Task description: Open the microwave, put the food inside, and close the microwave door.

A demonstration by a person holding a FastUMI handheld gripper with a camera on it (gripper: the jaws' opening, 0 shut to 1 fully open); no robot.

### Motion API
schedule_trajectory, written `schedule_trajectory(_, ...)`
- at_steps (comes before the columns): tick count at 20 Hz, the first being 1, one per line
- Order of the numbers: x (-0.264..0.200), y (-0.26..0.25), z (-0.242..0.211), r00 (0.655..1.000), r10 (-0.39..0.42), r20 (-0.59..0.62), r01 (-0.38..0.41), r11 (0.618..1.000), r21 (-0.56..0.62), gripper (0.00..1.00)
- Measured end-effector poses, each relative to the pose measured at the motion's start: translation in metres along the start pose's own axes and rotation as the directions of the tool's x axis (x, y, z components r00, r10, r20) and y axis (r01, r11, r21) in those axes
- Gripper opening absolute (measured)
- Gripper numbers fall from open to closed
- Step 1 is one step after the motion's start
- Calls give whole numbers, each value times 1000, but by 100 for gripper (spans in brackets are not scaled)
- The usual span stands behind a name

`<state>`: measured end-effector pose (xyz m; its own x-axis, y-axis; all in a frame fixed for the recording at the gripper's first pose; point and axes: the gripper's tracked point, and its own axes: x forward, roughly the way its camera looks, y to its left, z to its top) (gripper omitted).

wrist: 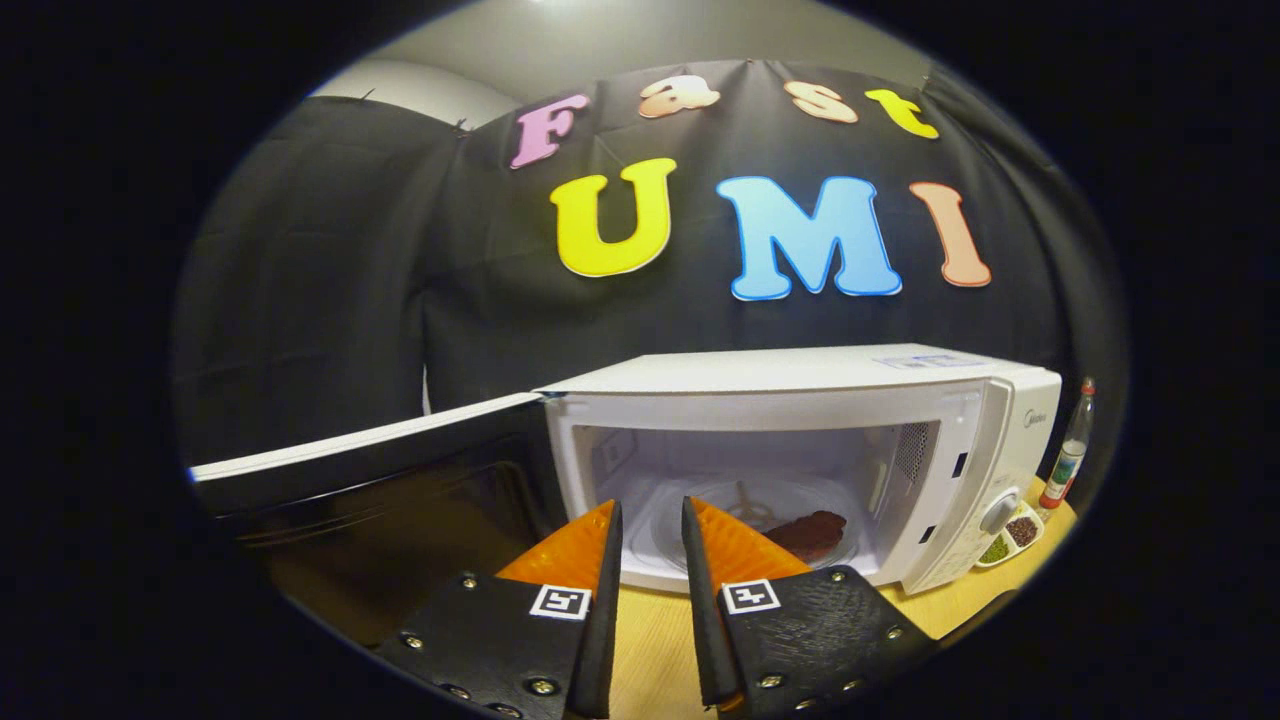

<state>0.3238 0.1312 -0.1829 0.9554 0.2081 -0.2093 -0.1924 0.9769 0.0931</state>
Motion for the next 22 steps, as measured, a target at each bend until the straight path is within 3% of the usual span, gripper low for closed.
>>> schedule_trajectory(3,-54,53,10,992,123,7,-122,992,-33,34)
schedule_trajectory(4,-73,73,17,986,163,28,-162,986,-46,49)
schedule_trajectory(6,-118,107,33,966,242,92,-235,969,-78,52)
schedule_trajectory(7,-137,128,39,949,294,116,-285,954,-88,58)
schedule_trajectory(8,-153,148,45,930,342,133,-333,939,-87,72)
schedule_trajectory(10,-184,177,46,897,414,152,-410,910,-57,82)
schedule_trajectory(13,-213,226,54,838,509,197,-497,861,-110,81)
schedule_trajectory(15,-217,268,42,802,573,167,-546,818,-180,82)
schedule_trajectory(17,-213,308,18,765,634,110,-616,771,-161,82)
schedule_trajectory(20,-180,334,-25,786,619,-12,-612,775,-158,81)
schedule_trajectory(22,-150,319,-37,857,515,-21,-508,836,-208,49)
